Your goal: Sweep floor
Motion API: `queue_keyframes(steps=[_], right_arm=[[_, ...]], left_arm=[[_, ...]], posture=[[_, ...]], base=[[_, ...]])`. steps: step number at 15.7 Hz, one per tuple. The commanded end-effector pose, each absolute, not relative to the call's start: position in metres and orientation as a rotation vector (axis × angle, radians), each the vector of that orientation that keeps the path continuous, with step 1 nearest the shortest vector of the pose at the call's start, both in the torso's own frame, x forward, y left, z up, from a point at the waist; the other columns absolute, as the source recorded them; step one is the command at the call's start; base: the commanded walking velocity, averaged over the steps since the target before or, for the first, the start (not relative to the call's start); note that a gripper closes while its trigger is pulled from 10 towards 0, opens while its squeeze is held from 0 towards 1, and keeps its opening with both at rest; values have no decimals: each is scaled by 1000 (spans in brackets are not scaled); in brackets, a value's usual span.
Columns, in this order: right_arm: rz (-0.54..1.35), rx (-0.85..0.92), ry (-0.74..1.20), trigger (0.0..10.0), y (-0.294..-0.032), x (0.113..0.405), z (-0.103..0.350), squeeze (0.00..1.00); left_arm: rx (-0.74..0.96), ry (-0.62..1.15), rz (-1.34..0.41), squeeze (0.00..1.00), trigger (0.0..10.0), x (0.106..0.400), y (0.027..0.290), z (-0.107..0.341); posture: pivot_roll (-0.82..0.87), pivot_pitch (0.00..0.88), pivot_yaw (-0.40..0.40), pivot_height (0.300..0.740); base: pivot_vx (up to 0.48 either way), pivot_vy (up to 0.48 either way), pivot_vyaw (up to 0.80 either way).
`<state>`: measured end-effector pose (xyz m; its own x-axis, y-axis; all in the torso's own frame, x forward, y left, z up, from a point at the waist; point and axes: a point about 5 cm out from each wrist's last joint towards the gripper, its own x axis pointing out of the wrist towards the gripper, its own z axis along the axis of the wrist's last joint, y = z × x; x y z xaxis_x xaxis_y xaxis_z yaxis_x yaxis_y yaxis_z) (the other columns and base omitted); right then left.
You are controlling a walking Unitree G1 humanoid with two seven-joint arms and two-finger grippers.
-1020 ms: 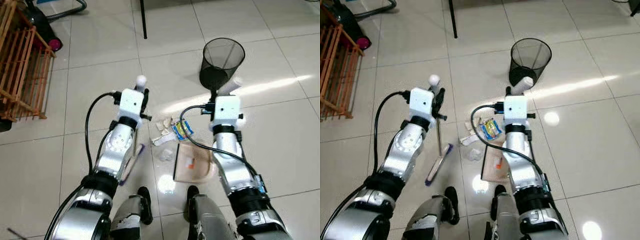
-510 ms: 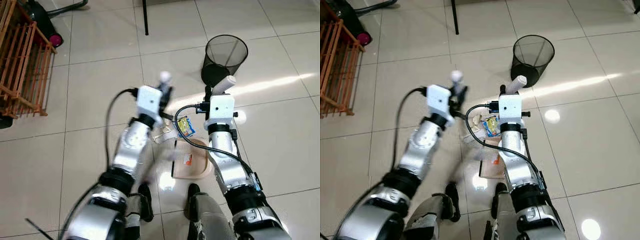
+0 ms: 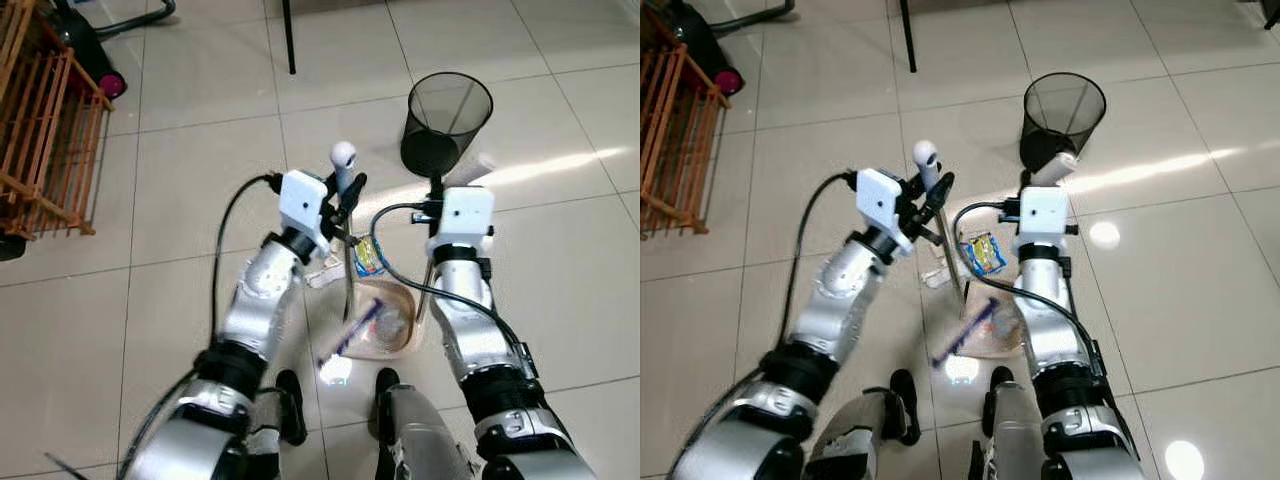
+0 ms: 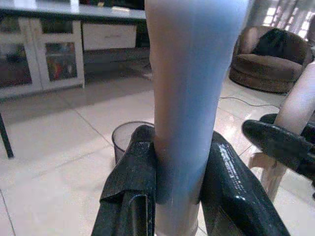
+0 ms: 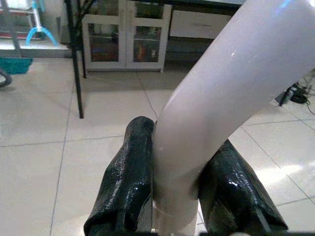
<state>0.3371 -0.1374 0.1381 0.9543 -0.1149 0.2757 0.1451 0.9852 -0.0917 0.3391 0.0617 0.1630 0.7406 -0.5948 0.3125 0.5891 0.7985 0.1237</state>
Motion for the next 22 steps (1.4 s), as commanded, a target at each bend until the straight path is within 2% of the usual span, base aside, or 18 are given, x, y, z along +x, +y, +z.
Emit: queue_keyframes(steps=[1,3,6,8,10,11,12,17,22], right_arm=[[-153,-74,-242,10000,-146,335,131,0],[-195,-60,-237,10000,-160,332,130,0],[-237,-31,-243,10000,-174,335,137,0],[-263,5,-287,10000,-187,333,156,0],[-260,32,-344,10000,-196,329,181,0],[-257,41,-355,10000,-198,328,187,0],[-231,44,-393,10000,-205,322,211,0],[-195,94,-440,10000,-210,303,251,0],[-176,121,-403,10000,-200,298,251,0]], left_arm=[[60,-404,-707,0,10000,335,67,176],[36,-418,-785,0,10000,331,81,191],[4,-463,-795,0,10000,334,105,219],[12,-515,-643,0,10000,339,135,240],[76,-439,-463,0,10000,347,161,235],[87,-414,-428,0,10000,348,166,234],[104,-390,-323,0,10000,343,182,228],[102,-297,-163,0,10000,324,191,197],[138,-267,-112,0,10000,310,187,182]], posture=[[-25,239,55,740],[-25,217,57,740],[-29,179,70,740],[-35,149,72,740],[-47,124,69,740],[-47,124,69,740],[-53,107,68,740],[-36,81,75,740],[-29,62,81,740]], base=[[0,0,0],[0,0,0],[0,0,0],[0,0,0],[0,0,0],[0,0,0],[0,0,0],[0,0,0],[121,0,0]])
